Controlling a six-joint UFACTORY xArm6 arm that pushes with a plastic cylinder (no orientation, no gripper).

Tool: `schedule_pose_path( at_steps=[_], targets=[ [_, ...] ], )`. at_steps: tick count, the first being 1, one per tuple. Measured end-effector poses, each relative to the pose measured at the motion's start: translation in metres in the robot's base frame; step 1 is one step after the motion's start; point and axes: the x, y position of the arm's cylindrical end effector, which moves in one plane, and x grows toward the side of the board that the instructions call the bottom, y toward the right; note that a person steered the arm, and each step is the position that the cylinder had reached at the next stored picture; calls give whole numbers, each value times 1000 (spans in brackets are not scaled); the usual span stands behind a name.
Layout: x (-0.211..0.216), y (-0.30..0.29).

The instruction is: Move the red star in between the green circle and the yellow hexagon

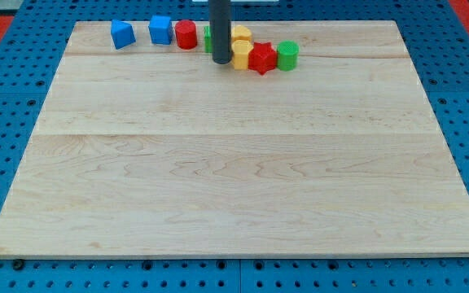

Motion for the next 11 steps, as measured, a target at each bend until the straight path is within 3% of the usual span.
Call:
schedule_pose_path(
  at_steps=[3, 5, 11],
  targets=[
    [7, 60],
    [26, 63],
    [5, 97]
  ],
)
